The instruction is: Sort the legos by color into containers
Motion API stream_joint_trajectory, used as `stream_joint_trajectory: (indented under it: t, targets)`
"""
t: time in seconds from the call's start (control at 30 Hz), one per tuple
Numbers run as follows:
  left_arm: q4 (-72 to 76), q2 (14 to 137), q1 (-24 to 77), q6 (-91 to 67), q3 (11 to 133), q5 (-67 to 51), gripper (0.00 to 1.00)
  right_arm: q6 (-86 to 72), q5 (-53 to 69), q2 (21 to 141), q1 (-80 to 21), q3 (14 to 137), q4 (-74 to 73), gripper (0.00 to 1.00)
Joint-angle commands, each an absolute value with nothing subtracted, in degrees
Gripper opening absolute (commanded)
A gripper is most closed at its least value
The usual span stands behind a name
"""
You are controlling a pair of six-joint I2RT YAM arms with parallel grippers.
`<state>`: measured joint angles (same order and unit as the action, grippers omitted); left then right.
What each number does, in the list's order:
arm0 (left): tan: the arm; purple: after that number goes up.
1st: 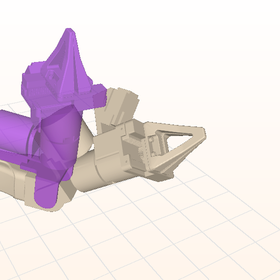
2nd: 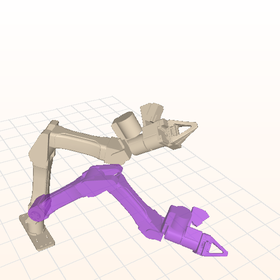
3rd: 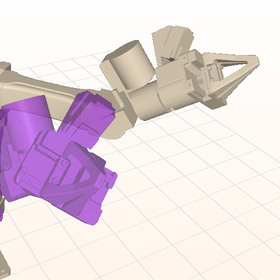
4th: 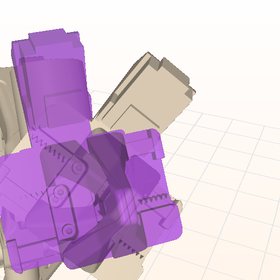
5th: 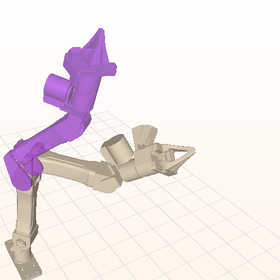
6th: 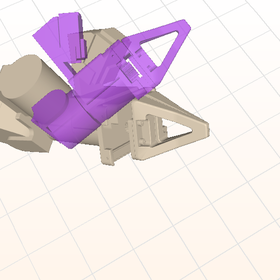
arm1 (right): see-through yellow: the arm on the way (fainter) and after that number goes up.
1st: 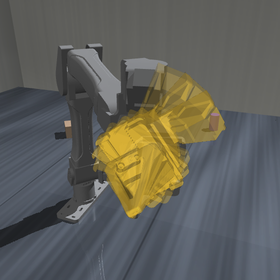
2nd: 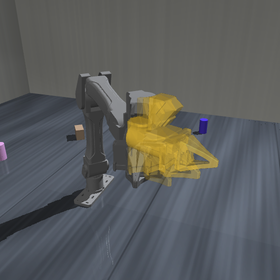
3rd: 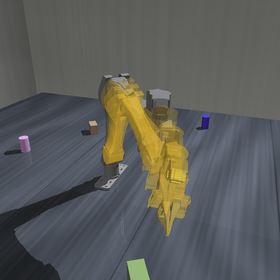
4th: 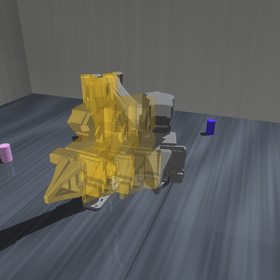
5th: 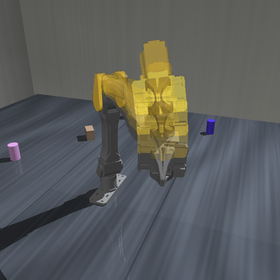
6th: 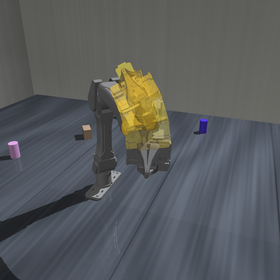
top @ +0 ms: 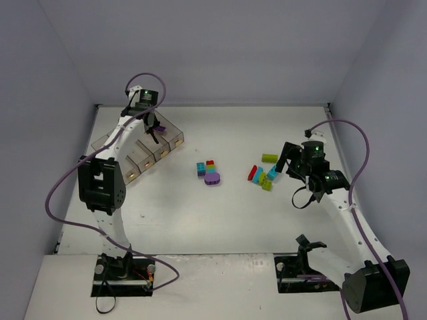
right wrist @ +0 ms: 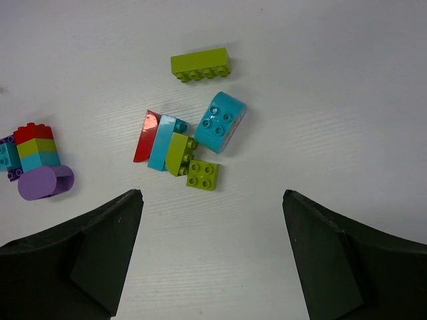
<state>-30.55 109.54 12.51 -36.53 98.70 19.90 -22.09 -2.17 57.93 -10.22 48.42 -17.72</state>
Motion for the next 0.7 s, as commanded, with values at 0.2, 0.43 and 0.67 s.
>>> stream_joint_trajectory:
  t: [0.2, 0.43, 0.67]
  targets:
    - [-33.4, 114.2, 9.1, -41.7, 103.4, 18.9, 0.24, -22.2, -4.3, 58.5, -10.4, 50.5, -14.3, 0.82]
    - [-34.9, 116.1, 8.4, -42.4, 105.2, 18.7, 0.45, -23.1, -5.4, 59.8, -10.4, 50.5, -14.2, 0.83]
    - [-34.5, 114.8, 8.5, -41.1, 105.7, 16.4, 0.53, -24.9, -7.1, 63.6, -10.3, 52.0, -13.7, 0.83]
